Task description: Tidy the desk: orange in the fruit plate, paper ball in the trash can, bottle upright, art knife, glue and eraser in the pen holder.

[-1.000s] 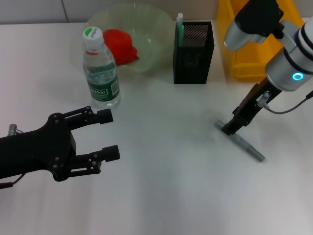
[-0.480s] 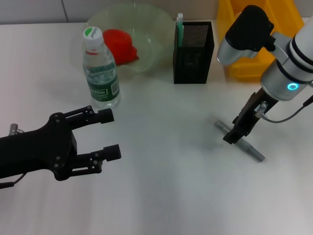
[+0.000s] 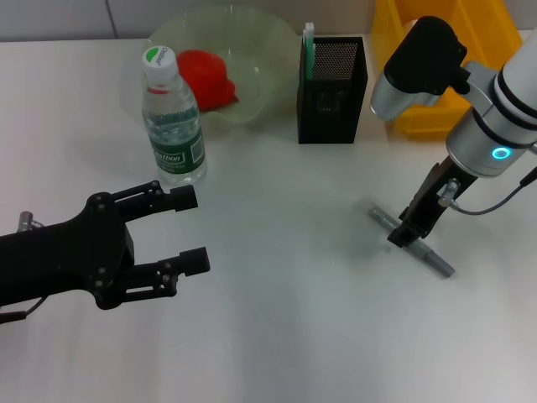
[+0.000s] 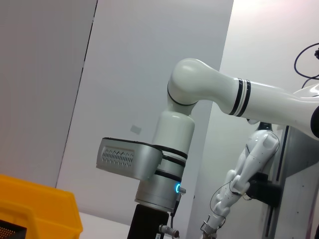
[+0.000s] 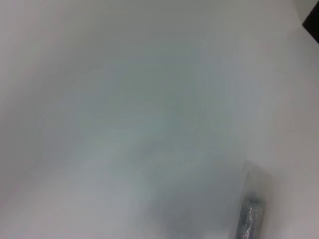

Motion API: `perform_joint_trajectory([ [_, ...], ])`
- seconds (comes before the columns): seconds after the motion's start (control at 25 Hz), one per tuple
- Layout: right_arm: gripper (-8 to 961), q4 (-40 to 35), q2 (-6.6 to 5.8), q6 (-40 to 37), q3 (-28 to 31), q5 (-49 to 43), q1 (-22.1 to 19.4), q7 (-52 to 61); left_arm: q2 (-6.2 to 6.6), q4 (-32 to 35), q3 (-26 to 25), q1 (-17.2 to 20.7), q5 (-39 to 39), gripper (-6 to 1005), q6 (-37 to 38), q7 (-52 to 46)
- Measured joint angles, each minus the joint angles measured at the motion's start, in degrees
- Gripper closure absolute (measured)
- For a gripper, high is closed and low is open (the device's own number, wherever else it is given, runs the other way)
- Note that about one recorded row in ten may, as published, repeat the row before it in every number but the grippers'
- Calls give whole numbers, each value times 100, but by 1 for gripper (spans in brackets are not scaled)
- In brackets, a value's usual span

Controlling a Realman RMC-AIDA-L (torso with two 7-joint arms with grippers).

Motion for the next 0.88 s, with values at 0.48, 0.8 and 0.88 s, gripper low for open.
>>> perform_joint_trajectory([
  [0.48, 590, 211, -6, 112, -96, -32, 45, 10, -9, 1, 0, -1, 0, 213, 1, 8],
  [0.8, 731, 211, -22, 100, -135, -39, 74, 76, 0, 0, -8, -12, -10, 213, 1, 1],
  [0.88, 777, 223, -26, 93, -139, -40, 84, 76, 0, 1, -12, -16, -12, 213, -1, 0],
])
